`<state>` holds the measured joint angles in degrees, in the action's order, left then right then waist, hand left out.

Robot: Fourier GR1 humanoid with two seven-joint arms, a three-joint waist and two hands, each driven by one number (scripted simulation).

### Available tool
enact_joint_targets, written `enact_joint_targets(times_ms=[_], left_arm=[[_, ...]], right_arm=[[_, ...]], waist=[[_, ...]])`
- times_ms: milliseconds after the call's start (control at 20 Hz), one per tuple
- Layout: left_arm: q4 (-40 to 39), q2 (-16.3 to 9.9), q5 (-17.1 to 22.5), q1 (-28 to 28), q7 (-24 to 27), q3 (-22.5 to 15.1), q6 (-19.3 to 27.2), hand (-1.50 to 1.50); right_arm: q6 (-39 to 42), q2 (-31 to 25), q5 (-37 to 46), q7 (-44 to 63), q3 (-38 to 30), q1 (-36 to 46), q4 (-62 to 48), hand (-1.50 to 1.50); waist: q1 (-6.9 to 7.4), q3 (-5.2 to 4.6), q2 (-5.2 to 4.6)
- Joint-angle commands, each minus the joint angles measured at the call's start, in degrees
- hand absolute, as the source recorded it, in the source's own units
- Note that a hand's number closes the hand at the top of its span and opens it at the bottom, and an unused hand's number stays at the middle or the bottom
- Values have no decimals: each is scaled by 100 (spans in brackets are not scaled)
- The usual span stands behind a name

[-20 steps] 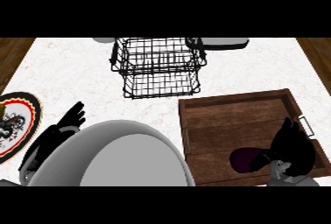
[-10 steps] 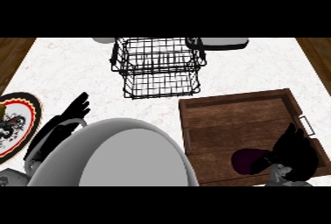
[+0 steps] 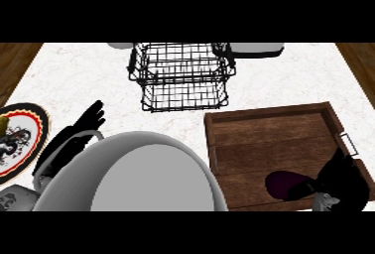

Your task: Pick the eggplant from the tray and place it in the tiered basket

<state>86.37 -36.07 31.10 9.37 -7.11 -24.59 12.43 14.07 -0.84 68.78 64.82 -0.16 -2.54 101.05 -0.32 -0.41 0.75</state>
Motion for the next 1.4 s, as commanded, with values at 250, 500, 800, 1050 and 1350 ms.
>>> enact_joint_targets(times_ms=[250,500,800,1050,1350], left_arm=[[-44,661,166,596,-96,189,155,0],[-184,994,-131,131,387,-180,291,0],[-171,823,54,531,-105,144,201,0],[-83,833,68,377,73,-15,149,0],[-240,994,-55,455,101,5,283,0]], right_arm=[[-284,81,-219,472,452,250,-884,150],[-341,79,62,-29,186,166,-1160,150],[-555,78,101,-761,868,115,-812,150],[-481,58,13,-2224,1834,204,-715,150],[-971,73,-228,-1926,2445,83,218,150]], waist=[[52,43,-101],[73,40,-107],[31,44,-86],[128,50,-94],[-38,41,-73]])
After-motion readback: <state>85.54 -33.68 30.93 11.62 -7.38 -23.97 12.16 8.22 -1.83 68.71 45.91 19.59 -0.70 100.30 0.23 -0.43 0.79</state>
